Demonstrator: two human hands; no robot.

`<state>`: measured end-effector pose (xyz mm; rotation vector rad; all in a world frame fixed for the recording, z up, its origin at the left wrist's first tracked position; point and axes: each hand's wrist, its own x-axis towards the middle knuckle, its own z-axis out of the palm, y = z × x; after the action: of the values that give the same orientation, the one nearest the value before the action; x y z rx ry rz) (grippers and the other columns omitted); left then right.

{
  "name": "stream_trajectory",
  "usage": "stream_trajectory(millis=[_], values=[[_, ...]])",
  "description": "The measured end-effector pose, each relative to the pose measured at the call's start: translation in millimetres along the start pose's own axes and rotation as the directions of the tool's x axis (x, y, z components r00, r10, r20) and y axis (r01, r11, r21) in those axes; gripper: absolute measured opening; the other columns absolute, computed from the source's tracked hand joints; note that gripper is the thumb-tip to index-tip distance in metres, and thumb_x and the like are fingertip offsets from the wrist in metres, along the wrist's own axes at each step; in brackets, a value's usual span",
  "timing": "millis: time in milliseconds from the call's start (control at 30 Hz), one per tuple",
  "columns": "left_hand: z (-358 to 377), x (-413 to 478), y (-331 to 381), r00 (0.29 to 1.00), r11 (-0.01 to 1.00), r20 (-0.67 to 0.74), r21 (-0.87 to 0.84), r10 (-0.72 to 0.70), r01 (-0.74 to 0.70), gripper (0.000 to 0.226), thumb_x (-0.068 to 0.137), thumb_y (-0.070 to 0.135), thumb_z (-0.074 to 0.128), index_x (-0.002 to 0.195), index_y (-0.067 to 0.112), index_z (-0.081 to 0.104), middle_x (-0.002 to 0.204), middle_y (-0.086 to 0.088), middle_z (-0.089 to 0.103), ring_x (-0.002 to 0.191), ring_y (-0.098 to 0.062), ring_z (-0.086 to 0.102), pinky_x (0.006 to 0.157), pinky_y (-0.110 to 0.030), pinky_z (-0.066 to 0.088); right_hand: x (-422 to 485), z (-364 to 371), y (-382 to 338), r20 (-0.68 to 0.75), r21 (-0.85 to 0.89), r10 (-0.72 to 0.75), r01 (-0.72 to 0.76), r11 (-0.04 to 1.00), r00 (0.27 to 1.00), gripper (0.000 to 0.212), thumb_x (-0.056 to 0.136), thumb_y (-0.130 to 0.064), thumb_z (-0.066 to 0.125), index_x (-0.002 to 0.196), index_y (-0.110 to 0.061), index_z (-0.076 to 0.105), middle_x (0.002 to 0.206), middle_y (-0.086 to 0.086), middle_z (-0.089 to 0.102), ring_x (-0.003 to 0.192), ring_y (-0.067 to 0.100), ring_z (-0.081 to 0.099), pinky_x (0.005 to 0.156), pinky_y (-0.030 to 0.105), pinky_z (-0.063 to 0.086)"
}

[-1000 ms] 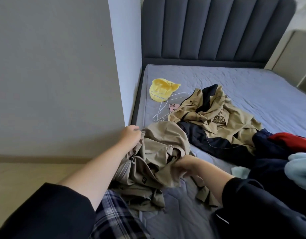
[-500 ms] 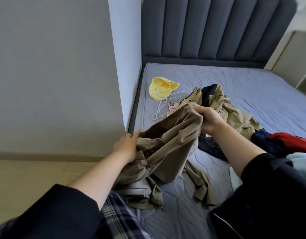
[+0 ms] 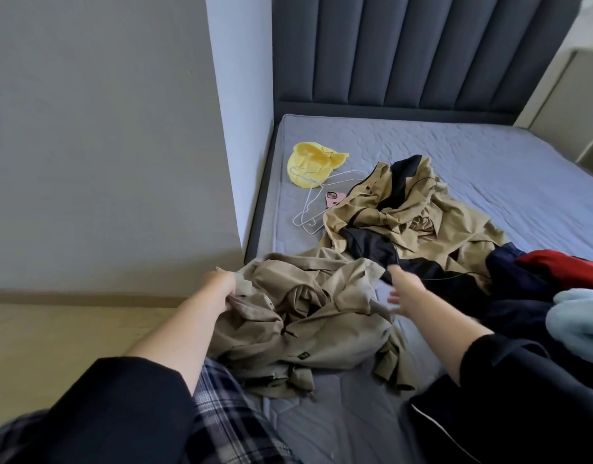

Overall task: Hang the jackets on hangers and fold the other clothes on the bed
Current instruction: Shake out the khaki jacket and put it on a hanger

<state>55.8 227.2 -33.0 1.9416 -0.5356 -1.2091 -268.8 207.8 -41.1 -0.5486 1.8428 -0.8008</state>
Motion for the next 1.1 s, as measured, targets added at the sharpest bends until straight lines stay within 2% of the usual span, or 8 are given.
stream_trajectory(millis=[100, 333, 433, 500, 633, 800, 867, 1100], values=[[-5, 3, 1, 0.996, 0.995, 0.001, -0.034, -0.088, 0.088, 0.024, 0.088, -0.013, 0.027, 0.072, 0.003, 0.034, 0.073, -0.007, 0.028, 0.060, -0.021, 0.031, 0.057, -0.025, 0.036, 0, 12, 36, 0.067, -0.026, 0.134, -0.133, 0.991, 0.989, 0.044, 0.089, -0.054, 0.048, 0.094, -0.010, 0.049, 0.056, 0.008, 0.042, 0.045, 0.018, 0.040, 0.047, 0.026, 0.033], [14, -15, 6, 0.965, 0.958, 0.241, -0.237, -0.106, 0.164, 0.018, 0.087, 0.006, 0.035, 0.073, 0.006, 0.047, 0.082, -0.012, 0.054, 0.073, -0.026, 0.052, 0.069, -0.028, 0.043, -16, 35, 55, 0.291, -0.159, 0.285, -0.248, 0.956, 0.913, 0.081, 0.086, -0.065, 0.051, 0.134, -0.001, 0.042, 0.114, 0.020, 0.061, 0.073, 0.028, 0.068, 0.047, 0.027, 0.051], [21, -25, 12, 0.941, 0.969, 0.320, -0.178, -0.109, 0.173, 0.018, 0.089, 0.025, 0.054, 0.076, 0.013, 0.057, 0.079, -0.008, 0.061, 0.067, -0.024, 0.056, 0.061, -0.027, 0.044, -24, 44, 53, 0.333, -0.055, 0.287, -0.285, 0.957, 0.898, 0.063, 0.089, -0.051, 0.059, 0.130, -0.005, 0.044, 0.121, 0.018, 0.059, 0.076, 0.028, 0.067, 0.053, 0.033, 0.053], [26, -26, 13, 0.943, 0.976, 0.323, -0.166, -0.078, 0.138, 0.016, 0.090, 0.024, 0.058, 0.081, 0.012, 0.061, 0.085, -0.009, 0.064, 0.071, -0.025, 0.060, 0.063, -0.029, 0.048, -30, 53, 49, 0.337, 0.077, 0.233, -0.273, 0.959, 0.912, 0.030, 0.093, -0.033, 0.060, 0.095, -0.004, 0.056, 0.086, 0.015, 0.065, 0.069, 0.024, 0.061, 0.059, 0.036, 0.048], [31, -35, 34, 0.971, 0.963, 0.236, -0.268, 0.044, 0.021, 0.043, 0.098, 0.037, 0.048, 0.125, 0.005, 0.055, 0.124, -0.012, 0.060, 0.115, -0.028, 0.058, 0.102, -0.041, 0.045, -47, 59, 5, 0.306, 0.437, -0.027, -0.115, 0.892, 0.952, 0.032, 0.092, -0.015, 0.049, 0.061, -0.014, 0.040, 0.058, 0.004, 0.045, 0.056, 0.018, 0.047, 0.058, 0.028, 0.045], [24, -67, 103, 0.937, 0.881, 0.260, -0.465, 0.232, -0.089, 0.032, 0.095, 0.041, 0.054, 0.098, 0.009, 0.059, 0.087, -0.009, 0.066, 0.080, -0.024, 0.065, 0.075, -0.036, 0.054, -86, 39, -89, 0.255, 0.604, -0.295, 0.087, 0.792, 0.921, 0.015, 0.085, -0.006, 0.043, 0.072, -0.010, 0.049, 0.057, 0.005, 0.056, 0.062, 0.022, 0.061, 0.063, 0.032, 0.053], [22, -83, 132, 0.885, 0.845, 0.286, -0.501, 0.366, -0.188, 0.033, 0.097, 0.039, 0.051, 0.105, 0.007, 0.058, 0.089, -0.009, 0.066, 0.086, -0.024, 0.065, 0.089, -0.039, 0.052, -108, 33, -124, 0.196, 0.567, -0.410, 0.238, 0.788, 0.891, 0.010, 0.085, -0.004, 0.045, 0.084, -0.006, 0.055, 0.072, 0.011, 0.062, 0.072, 0.027, 0.064, 0.060, 0.034, 0.056], [-24, -168, 240, 0.702, 0.670, 0.071, -0.383, 0.708, -0.637, 0.038, 0.099, 0.040, 0.045, 0.122, 0.011, 0.053, 0.111, -0.010, 0.058, 0.110, -0.028, 0.057, 0.104, -0.045, 0.043, -214, -10, -229, -0.078, 0.174, -0.850, 0.846, 0.504, 0.522, 0.019, 0.079, -0.008, 0.049, 0.060, -0.008, 0.051, 0.051, 0.003, 0.053, 0.052, 0.017, 0.057, 0.049, 0.021, 0.047]])
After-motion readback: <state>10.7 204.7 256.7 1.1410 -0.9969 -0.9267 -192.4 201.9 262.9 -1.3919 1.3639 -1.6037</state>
